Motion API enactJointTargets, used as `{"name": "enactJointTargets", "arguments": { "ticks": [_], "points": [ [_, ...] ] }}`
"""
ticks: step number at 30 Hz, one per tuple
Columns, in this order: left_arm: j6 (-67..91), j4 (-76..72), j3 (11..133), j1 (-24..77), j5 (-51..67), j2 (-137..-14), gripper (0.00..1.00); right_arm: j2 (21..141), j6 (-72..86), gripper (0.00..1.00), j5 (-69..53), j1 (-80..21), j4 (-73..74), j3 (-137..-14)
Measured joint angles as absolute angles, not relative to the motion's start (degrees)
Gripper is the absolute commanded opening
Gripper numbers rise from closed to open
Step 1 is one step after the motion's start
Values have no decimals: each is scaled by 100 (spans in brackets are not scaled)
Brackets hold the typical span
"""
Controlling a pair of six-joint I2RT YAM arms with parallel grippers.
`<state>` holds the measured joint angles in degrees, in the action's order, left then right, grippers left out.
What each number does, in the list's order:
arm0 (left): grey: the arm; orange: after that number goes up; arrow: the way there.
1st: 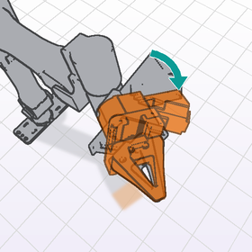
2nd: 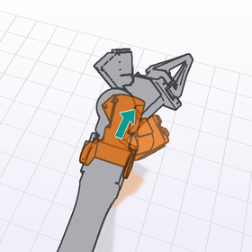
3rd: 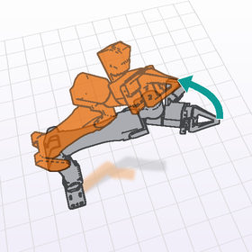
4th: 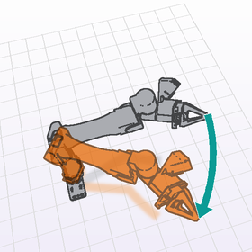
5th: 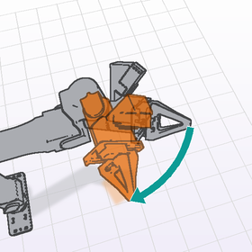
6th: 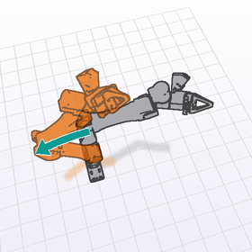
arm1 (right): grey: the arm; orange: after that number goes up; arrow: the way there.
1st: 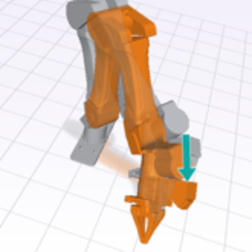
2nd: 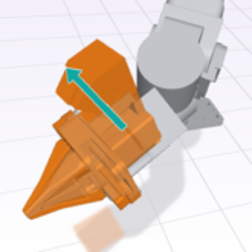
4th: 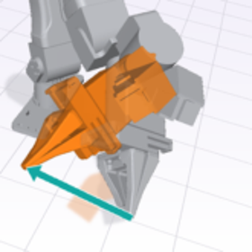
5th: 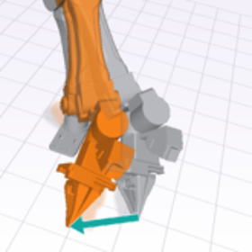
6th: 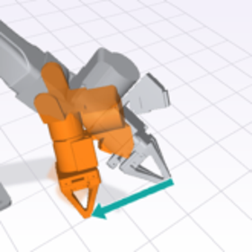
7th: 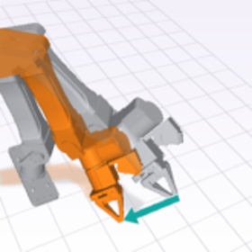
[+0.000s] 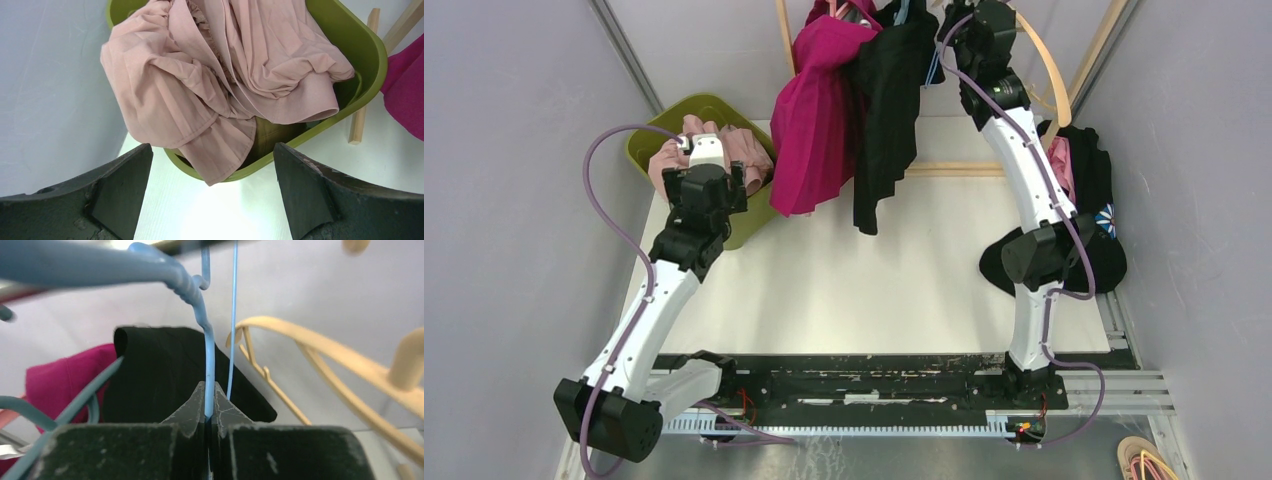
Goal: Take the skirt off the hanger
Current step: Place the hanger at the clothesline.
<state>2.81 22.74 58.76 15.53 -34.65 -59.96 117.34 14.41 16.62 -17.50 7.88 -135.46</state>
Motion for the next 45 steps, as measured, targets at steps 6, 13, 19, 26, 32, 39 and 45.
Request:
{"name": "enactJointTargets", "arguments": {
  "ticks": [6,13,19,26,32,39,45],
  "points": [
    [102,2311,5876,1553,-3566,-5865,97,11780,1787,1,1634,-1754,624,-13111],
    [60,2377,5876,1553,-3577,-5859,97,11448,1826,1,1675,-1785,655,-12667],
    [58,2394,5876,1564,-3568,-5859,97,11445,1837,1,1682,-1789,871,-12564],
    [51,2440,5876,1588,-3575,-5802,97,11808,1925,1,1697,-1789,1907,-13760],
    [36,2523,5894,1588,-3592,-5745,97,11856,2137,1,1693,-1789,2432,-14031],
    [12,2707,5951,1588,-3603,-5666,97,11902,2440,1,1599,-1782,2823,-14136],
    [10,2770,6005,1588,-3607,-5658,97,11959,2735,1,1361,-1752,3094,-14278]
  ]
}}
